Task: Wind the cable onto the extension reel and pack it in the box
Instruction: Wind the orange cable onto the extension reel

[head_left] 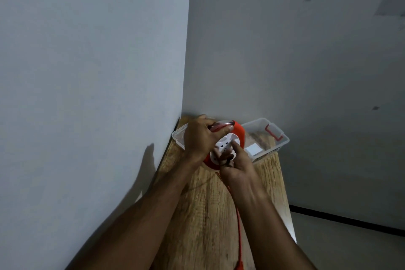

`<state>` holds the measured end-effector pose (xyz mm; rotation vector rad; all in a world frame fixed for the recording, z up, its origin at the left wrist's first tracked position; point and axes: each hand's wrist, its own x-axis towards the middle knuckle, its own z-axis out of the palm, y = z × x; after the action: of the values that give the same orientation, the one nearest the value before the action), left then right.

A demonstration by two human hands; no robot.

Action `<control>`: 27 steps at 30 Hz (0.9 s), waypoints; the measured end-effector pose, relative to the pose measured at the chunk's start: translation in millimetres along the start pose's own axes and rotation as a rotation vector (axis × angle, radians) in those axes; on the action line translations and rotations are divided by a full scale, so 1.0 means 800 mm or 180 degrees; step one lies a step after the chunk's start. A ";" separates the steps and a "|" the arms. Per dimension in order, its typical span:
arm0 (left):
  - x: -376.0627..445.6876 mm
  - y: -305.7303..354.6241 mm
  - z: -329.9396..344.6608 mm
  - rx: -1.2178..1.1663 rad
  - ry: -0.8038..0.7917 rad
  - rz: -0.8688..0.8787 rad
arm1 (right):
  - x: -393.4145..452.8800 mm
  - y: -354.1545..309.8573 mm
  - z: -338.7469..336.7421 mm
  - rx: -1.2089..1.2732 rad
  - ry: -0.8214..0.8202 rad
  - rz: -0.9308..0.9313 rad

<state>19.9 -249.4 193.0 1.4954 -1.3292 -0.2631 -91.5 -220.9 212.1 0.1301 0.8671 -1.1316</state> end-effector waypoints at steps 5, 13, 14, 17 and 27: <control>0.004 0.002 -0.005 -0.0134 0.0050 -0.0279 | -0.023 0.007 -0.021 -0.0965 0.0051 -0.0779; 0.008 0.006 -0.001 -0.0196 -0.0120 -0.0343 | 0.011 0.014 -0.049 -0.4963 0.0355 -0.4200; 0.008 0.008 0.000 -0.0193 -0.0163 -0.0326 | 0.017 0.016 -0.049 -0.5111 0.0354 -0.4139; 0.009 0.007 0.001 -0.0119 -0.0219 -0.0151 | 0.023 0.018 -0.046 -0.5038 0.0192 -0.4098; 0.010 0.010 -0.008 -0.0023 -0.0223 -0.0071 | 0.021 0.021 -0.031 -0.3538 0.0347 -0.3791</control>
<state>22.8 -250.9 205.9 1.5078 -1.3660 -0.3368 -88.4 -213.2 178.8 -1.4135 1.6269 -1.5134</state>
